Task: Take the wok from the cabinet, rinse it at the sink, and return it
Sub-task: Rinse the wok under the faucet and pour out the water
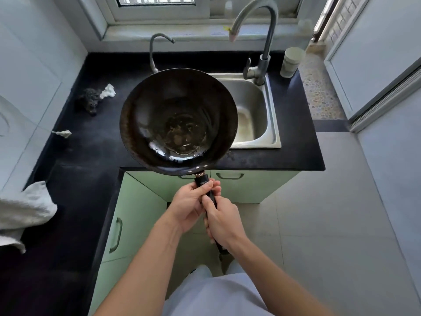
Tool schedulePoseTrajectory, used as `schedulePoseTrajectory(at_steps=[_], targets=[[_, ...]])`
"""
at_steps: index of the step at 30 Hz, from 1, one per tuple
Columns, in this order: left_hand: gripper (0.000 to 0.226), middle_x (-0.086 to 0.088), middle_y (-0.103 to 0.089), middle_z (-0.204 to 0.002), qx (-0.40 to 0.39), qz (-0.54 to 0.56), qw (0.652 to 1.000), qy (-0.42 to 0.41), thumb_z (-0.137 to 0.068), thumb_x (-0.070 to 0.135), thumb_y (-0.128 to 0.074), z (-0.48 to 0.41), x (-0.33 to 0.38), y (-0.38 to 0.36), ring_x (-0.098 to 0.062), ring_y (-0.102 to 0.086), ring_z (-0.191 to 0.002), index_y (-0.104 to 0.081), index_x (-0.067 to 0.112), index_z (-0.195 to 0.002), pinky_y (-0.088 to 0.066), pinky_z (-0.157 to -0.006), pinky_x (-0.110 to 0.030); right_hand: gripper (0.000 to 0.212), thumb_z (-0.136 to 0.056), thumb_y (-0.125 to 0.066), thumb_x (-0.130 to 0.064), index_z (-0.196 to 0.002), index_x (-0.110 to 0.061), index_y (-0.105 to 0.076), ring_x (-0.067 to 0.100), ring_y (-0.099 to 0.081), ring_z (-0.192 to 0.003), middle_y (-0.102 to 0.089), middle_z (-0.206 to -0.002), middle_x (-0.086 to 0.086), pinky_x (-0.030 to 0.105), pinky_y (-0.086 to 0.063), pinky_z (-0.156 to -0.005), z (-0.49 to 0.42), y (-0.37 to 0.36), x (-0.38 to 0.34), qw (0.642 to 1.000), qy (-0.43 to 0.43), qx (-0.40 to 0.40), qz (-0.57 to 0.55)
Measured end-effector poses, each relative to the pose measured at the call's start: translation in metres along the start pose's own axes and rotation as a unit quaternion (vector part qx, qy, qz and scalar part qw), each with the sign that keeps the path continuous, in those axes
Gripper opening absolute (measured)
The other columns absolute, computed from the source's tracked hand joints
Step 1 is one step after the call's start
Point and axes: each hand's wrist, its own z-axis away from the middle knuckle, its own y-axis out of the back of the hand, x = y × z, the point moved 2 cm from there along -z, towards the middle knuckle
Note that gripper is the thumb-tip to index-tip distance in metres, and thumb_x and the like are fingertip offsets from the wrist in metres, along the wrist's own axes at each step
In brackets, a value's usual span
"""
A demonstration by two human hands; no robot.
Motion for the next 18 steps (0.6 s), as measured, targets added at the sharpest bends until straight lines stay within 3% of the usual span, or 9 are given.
schedulePoseTrajectory(at_steps=[12, 18], targets=[[0.026, -0.010, -0.071, -0.093, 0.048, 0.026, 0.997, 0.061, -0.094, 0.005, -0.059, -0.100, 0.021, -0.039, -0.019, -0.068, -0.086, -0.061, -0.007, -0.117, -0.058, -0.073, -0.026, 0.040, -0.103, -0.045, -0.032, -0.070, -0.012, -0.055, 0.012, -0.052, -0.038, -0.058, -0.055, 0.002, 0.031, -0.046, -0.041, -0.100, 0.046, -0.002, 0.998, -0.060, 0.003, 0.012], [0.022, -0.012, -0.071, -0.101, 0.060, 0.020, 0.994, 0.089, -0.094, 0.004, -0.060, -0.128, 0.029, -0.031, -0.020, -0.069, -0.089, -0.064, -0.005, -0.114, -0.058, -0.074, -0.027, 0.038, -0.101, -0.046, -0.036, -0.067, -0.023, -0.057, 0.013, -0.056, -0.050, -0.060, -0.057, -0.003, 0.044, -0.055, -0.058, -0.127, 0.039, 0.002, 0.997, -0.073, 0.028, 0.009]])
